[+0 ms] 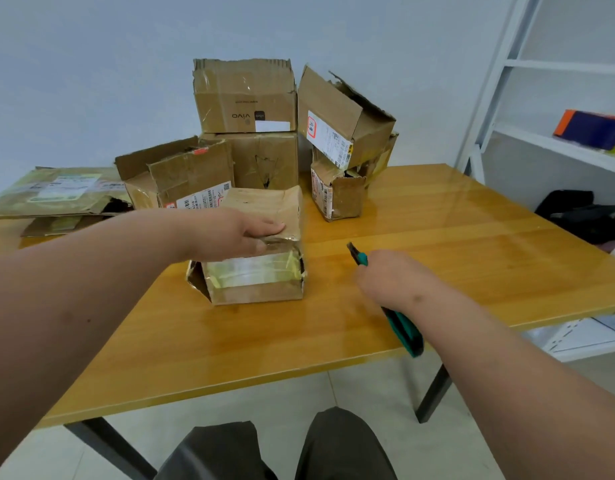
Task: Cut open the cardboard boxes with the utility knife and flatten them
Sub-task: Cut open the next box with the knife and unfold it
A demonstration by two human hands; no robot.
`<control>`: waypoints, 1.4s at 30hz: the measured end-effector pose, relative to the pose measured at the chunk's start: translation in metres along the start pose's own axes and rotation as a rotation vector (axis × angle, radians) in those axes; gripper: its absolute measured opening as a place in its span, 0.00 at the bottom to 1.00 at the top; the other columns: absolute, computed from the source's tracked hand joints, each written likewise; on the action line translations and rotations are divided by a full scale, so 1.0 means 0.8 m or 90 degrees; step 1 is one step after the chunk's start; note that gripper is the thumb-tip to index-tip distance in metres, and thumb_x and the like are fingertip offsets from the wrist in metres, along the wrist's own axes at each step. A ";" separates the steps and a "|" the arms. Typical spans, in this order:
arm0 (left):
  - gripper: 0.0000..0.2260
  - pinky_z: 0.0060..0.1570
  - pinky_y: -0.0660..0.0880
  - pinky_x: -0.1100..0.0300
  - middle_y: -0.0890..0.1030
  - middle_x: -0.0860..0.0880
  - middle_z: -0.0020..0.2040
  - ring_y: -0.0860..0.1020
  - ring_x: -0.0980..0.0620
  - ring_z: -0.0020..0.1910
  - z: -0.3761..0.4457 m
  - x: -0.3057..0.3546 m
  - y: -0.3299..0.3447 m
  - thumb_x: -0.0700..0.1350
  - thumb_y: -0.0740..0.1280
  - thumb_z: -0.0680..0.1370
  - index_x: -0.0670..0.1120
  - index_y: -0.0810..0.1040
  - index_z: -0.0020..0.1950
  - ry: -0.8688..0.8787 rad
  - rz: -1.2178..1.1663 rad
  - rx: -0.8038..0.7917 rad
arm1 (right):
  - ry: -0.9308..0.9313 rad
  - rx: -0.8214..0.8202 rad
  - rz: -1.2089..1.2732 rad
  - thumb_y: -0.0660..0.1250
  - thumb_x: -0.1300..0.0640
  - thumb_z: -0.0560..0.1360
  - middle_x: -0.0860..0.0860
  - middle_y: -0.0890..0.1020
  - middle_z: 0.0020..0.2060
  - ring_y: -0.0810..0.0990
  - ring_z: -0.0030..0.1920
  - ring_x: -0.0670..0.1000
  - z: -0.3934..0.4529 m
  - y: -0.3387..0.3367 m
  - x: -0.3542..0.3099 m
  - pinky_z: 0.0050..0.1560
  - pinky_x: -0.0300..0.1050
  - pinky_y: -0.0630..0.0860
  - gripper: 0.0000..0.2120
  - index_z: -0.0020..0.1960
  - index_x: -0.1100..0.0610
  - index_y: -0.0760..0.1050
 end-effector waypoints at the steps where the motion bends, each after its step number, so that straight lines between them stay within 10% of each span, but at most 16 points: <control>1: 0.21 0.72 0.55 0.53 0.62 0.62 0.75 0.61 0.53 0.74 -0.005 -0.003 -0.006 0.48 0.60 0.82 0.68 0.63 0.72 -0.013 -0.002 0.003 | 0.003 0.003 -0.035 0.54 0.51 0.80 0.52 0.76 0.41 0.76 0.43 0.54 0.004 0.000 0.001 0.43 0.48 0.70 0.10 0.45 0.56 0.68; 9: 0.26 0.61 0.70 0.59 0.74 0.56 0.67 0.73 0.53 0.63 -0.039 -0.032 -0.026 0.38 0.56 0.81 0.69 0.73 0.64 -0.084 0.134 0.113 | -0.023 0.059 -0.301 0.53 0.44 0.81 0.55 0.73 0.54 0.73 0.60 0.60 0.028 0.015 -0.002 0.61 0.59 0.60 0.15 0.64 0.50 0.67; 12: 0.14 0.60 0.68 0.59 0.77 0.57 0.63 0.73 0.56 0.59 -0.042 -0.037 -0.025 0.52 0.56 0.82 0.60 0.77 0.62 -0.056 0.081 0.131 | -0.032 0.064 -0.263 0.54 0.42 0.80 0.56 0.72 0.63 0.70 0.65 0.60 0.033 0.024 -0.004 0.67 0.63 0.57 0.19 0.67 0.48 0.67; 16: 0.30 0.49 0.74 0.59 0.74 0.58 0.59 0.75 0.55 0.53 -0.035 -0.029 -0.006 0.73 0.58 0.70 0.58 0.69 0.66 -0.036 0.237 0.149 | -0.084 0.140 -0.133 0.54 0.42 0.80 0.53 0.68 0.67 0.66 0.68 0.58 0.029 0.021 -0.020 0.69 0.62 0.56 0.23 0.73 0.46 0.63; 25: 0.15 0.57 0.76 0.53 0.77 0.60 0.56 0.76 0.55 0.56 -0.052 -0.041 -0.014 0.44 0.68 0.78 0.60 0.76 0.62 0.008 0.111 0.136 | -0.204 0.097 0.245 0.65 0.59 0.78 0.50 0.59 0.77 0.62 0.75 0.55 0.033 0.018 -0.058 0.70 0.53 0.68 0.39 0.80 0.48 0.46; 32: 0.22 0.49 0.74 0.63 0.74 0.63 0.54 0.74 0.61 0.52 -0.068 -0.058 -0.006 0.41 0.69 0.72 0.62 0.72 0.61 -0.012 0.041 0.107 | -0.217 0.100 0.378 0.66 0.60 0.77 0.46 0.79 0.50 0.80 0.48 0.49 0.024 0.029 -0.084 0.45 0.49 0.79 0.23 0.69 0.47 0.65; 36: 0.26 0.50 0.75 0.58 0.71 0.59 0.50 0.73 0.56 0.48 -0.063 -0.047 0.007 0.66 0.69 0.67 0.57 0.68 0.59 -0.048 0.325 0.200 | -0.225 0.153 0.350 0.66 0.56 0.79 0.42 0.77 0.44 0.77 0.45 0.46 0.011 0.036 -0.083 0.38 0.43 0.73 0.10 0.56 0.46 0.68; 42: 0.33 0.56 0.74 0.49 0.74 0.51 0.59 0.77 0.48 0.55 -0.055 -0.042 0.036 0.67 0.69 0.68 0.52 0.63 0.65 -0.052 0.499 0.348 | -0.221 0.155 0.337 0.67 0.52 0.78 0.47 0.77 0.40 0.75 0.40 0.49 -0.004 0.033 -0.084 0.38 0.47 0.70 0.09 0.43 0.48 0.67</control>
Point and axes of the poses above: each hand's wrist, its own z-axis towards the middle knuckle, its own y-axis out of the palm, x = y × z, the point moved 5 cm from there along z, towards the middle knuckle
